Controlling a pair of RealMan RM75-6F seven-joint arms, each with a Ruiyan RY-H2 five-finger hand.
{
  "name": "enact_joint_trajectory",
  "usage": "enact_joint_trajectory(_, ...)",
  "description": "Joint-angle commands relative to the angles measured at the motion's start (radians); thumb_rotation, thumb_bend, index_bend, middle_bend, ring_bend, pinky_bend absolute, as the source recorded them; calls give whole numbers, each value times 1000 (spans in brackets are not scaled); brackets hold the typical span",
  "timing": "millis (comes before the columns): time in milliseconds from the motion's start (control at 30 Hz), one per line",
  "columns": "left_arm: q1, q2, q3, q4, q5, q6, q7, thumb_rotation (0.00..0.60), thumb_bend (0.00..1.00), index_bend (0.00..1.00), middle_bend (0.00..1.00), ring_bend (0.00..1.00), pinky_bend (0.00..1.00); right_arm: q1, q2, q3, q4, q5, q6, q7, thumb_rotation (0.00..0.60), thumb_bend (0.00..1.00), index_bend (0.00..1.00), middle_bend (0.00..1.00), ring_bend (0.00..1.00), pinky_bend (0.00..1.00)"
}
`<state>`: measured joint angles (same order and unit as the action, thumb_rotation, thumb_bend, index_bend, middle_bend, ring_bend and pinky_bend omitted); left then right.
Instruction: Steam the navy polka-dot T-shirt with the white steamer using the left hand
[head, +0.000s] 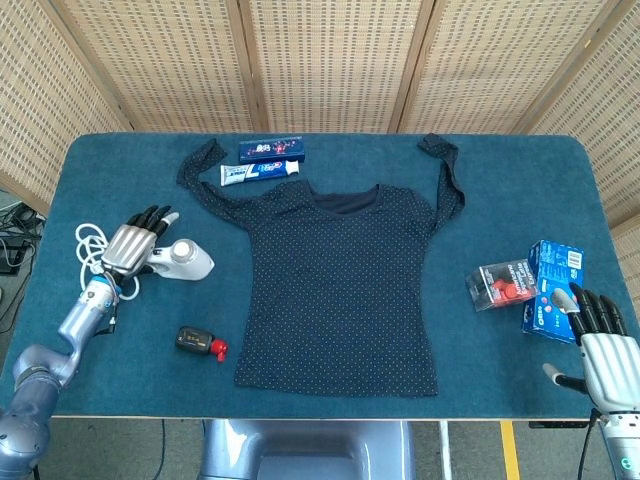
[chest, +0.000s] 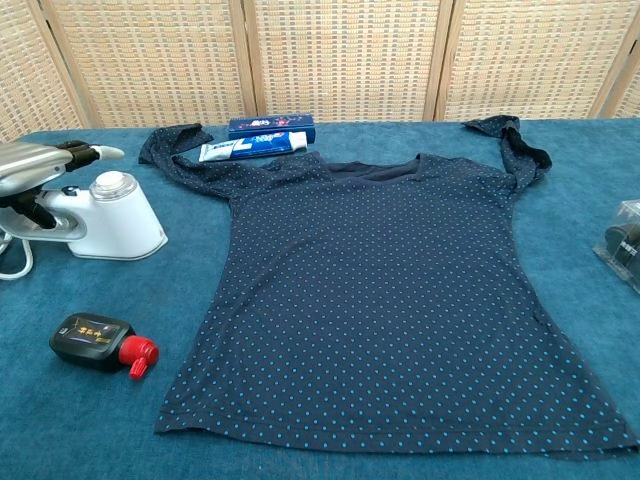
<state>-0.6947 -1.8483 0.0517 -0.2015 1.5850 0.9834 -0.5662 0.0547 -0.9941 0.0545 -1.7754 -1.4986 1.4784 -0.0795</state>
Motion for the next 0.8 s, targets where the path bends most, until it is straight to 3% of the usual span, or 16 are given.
enact_joint_trajectory(33, 7, 17, -9, -36, -2, 71, -16, 600, 0, 0, 0, 0, 87, -4, 6, -4, -6, -12, 8, 8, 600, 0, 0, 0, 0, 0)
enact_joint_trajectory(233, 45, 61, -39, -114, -21, 218, -44, 600, 0, 0, 0, 0, 16, -16, 21, -16, -19, -52, 34, 30, 600, 0, 0, 0, 0, 0)
enact_joint_trajectory(433, 109, 203, -25, -332, -1, 348, -14, 600, 0, 0, 0, 0, 0, -23, 38, -29, -27, -81, 45, 67, 600, 0, 0, 0, 0, 0)
enact_joint_trajectory(567, 155, 316, -13, -515, 5, 404, 84, 600, 0, 0, 0, 0, 0, -25, 47, -38, -32, -95, 43, 85, 600, 0, 0, 0, 0, 0)
enact_joint_trajectory(633, 195, 395, -15, -674, -10, 438, 168, 600, 0, 0, 0, 0, 0, -26, 53, -43, -32, -105, 44, 95, 600, 0, 0, 0, 0, 0)
enact_joint_trajectory(800, 326, 511, -51, -992, -125, 539, 501, 600, 0, 0, 0, 0, 0, -28, 57, -44, -24, -112, 49, 118, 600, 0, 0, 0, 0, 0)
